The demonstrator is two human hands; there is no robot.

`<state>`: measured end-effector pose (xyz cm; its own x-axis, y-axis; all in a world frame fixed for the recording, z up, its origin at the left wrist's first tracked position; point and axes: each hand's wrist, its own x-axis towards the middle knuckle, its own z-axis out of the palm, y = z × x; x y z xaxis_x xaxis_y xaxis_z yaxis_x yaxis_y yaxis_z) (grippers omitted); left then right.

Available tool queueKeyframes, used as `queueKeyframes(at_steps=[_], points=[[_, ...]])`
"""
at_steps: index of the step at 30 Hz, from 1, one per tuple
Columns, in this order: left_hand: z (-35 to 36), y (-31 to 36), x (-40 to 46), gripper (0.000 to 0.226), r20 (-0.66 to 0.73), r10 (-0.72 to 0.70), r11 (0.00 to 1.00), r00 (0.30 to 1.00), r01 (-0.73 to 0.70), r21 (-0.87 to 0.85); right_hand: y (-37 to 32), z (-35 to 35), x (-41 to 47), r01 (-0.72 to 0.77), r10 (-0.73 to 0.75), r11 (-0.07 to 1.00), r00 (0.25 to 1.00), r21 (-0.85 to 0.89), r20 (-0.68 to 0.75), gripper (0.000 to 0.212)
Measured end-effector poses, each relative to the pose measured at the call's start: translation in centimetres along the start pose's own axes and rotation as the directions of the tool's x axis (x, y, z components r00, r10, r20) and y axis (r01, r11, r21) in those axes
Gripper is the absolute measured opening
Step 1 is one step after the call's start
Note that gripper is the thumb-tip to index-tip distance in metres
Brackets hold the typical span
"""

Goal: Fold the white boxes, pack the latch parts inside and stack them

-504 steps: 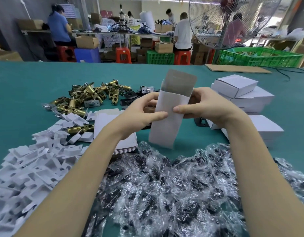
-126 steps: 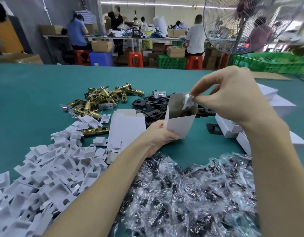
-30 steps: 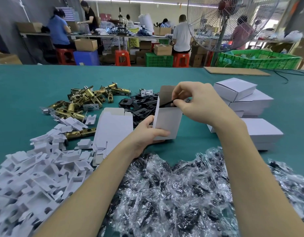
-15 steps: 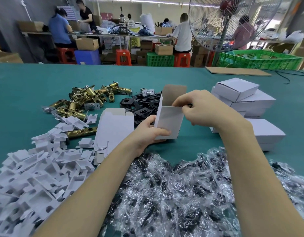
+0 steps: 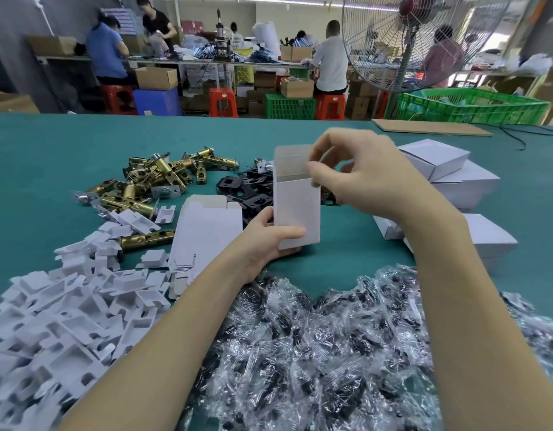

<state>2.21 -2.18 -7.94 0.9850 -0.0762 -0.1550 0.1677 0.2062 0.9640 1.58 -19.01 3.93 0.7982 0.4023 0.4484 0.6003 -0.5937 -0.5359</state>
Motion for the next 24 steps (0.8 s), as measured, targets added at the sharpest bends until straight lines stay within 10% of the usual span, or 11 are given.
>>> queueKeyframes(at_steps=[2, 5, 10, 24], points=[[0.1, 0.1, 0.0, 0.047, -0.005, -0.006, 0.999, 1.000, 0.006, -0.046, -0.1, 0.2, -0.2, -0.088, 0.095, 0.995, 0.957, -0.037, 0.274, 0.014], [0.1, 0.2, 0.0, 0.050, -0.002, -0.009, 0.998, 1.000, 0.009, -0.058, 0.3, 1.9, -0.6, -0.205, 0.338, 0.940, 0.652, -0.271, 0.678, 0.012], [0.1, 0.2, 0.0, 0.044, -0.049, -0.021, 0.996, 0.999, 0.016, -0.090, 1.2, 5.9, -0.7, -0.152, 0.392, 0.917, 0.506, -0.368, 0.769, 0.031], [-0.1, 0.3, -0.3, 0.032, 0.003, -0.003, 1.000, 1.000, 0.003, -0.001, 1.1, 0.9, -0.6, -0.095, 0.077, 0.995, 0.920, 0.030, 0.385, 0.008]])
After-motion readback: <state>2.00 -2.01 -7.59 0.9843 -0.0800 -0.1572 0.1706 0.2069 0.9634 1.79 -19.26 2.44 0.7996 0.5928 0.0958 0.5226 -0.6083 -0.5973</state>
